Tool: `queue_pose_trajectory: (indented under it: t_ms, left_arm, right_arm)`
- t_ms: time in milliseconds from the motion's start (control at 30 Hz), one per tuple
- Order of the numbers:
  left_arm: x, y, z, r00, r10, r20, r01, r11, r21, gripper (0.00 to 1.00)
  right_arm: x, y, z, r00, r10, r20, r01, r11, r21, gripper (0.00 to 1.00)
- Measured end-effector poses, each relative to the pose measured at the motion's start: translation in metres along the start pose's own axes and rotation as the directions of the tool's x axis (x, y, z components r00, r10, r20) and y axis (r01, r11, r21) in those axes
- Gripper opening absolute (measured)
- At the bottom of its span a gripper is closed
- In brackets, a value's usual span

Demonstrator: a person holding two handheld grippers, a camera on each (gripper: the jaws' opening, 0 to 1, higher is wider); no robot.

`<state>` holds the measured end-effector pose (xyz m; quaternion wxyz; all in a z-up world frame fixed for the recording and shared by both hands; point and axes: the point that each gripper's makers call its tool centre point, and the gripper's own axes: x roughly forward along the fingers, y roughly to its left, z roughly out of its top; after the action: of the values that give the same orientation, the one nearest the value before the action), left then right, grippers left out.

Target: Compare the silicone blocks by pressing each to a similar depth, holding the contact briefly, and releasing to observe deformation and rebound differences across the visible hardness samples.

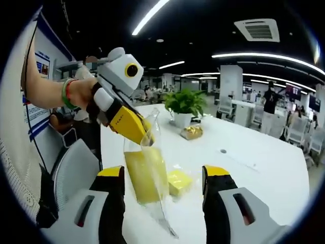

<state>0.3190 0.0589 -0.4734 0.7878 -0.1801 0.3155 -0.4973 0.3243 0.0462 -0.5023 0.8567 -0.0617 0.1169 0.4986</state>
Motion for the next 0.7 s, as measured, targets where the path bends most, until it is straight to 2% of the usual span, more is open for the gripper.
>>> queue_pose_trajectory:
  t_ms: [267, 367, 433, 700]
  left_arm:
    - [0.012, 0.014, -0.001, 0.999, 0.014, 0.041, -0.012, 0.999, -0.049, 0.0]
    - [0.022, 0.023, -0.002, 0.998, 0.012, 0.066, -0.006, 0.995, -0.096, 0.0]
    - [0.029, 0.029, -0.002, 0.997, 0.022, 0.075, -0.014, 0.995, -0.101, 0.0]
    - [0.062, 0.055, -0.001, 0.993, 0.051, 0.107, -0.033, 0.987, -0.157, 0.0]
  right_arm:
    - [-0.039, -0.014, -0.012, 0.997, -0.076, 0.006, 0.075, 0.995, 0.069, 0.68]
    - [-0.054, -0.021, -0.023, 0.991, -0.134, -0.021, 0.136, 0.984, 0.112, 0.75]
    - [-0.061, -0.023, -0.026, 0.988, -0.154, -0.013, 0.154, 0.98, 0.122, 0.81]
    - [-0.089, -0.024, -0.051, 0.975, -0.218, -0.051, 0.224, 0.952, 0.207, 0.78]
